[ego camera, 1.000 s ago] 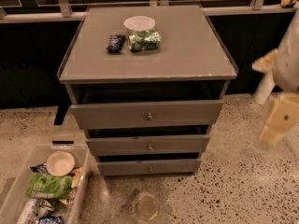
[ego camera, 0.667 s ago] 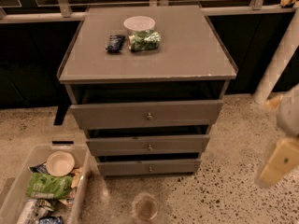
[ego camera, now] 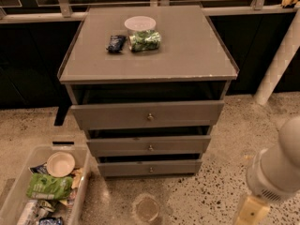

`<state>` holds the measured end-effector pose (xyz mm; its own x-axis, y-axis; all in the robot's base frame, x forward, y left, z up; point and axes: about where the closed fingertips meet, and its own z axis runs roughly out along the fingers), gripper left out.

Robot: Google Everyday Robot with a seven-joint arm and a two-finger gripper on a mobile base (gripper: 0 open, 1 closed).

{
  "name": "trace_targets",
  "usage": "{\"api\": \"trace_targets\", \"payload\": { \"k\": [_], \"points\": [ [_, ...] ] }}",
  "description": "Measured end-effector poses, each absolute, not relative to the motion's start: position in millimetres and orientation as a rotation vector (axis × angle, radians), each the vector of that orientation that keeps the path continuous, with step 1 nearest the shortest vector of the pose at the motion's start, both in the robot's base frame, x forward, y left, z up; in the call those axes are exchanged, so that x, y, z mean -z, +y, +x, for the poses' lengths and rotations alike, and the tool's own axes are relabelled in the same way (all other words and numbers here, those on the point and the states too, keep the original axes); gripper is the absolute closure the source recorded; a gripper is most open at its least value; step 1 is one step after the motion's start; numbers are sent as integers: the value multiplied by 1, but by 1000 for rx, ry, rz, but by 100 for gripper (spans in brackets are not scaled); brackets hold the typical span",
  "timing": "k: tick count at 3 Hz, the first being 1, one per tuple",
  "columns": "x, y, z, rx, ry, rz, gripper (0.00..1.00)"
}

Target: Open bottom drawer

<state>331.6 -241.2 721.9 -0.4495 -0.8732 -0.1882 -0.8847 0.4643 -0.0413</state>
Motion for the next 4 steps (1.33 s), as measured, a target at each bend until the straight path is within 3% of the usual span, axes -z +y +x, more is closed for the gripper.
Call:
{"api": "trace_targets", "payload": {
  "k": [1, 4],
  "points": [
    [-630, -234, 318, -64, 2615, -1618, 0],
    [-616, -259, 306, -39, 2648, -1576, 0]
  ]
}}
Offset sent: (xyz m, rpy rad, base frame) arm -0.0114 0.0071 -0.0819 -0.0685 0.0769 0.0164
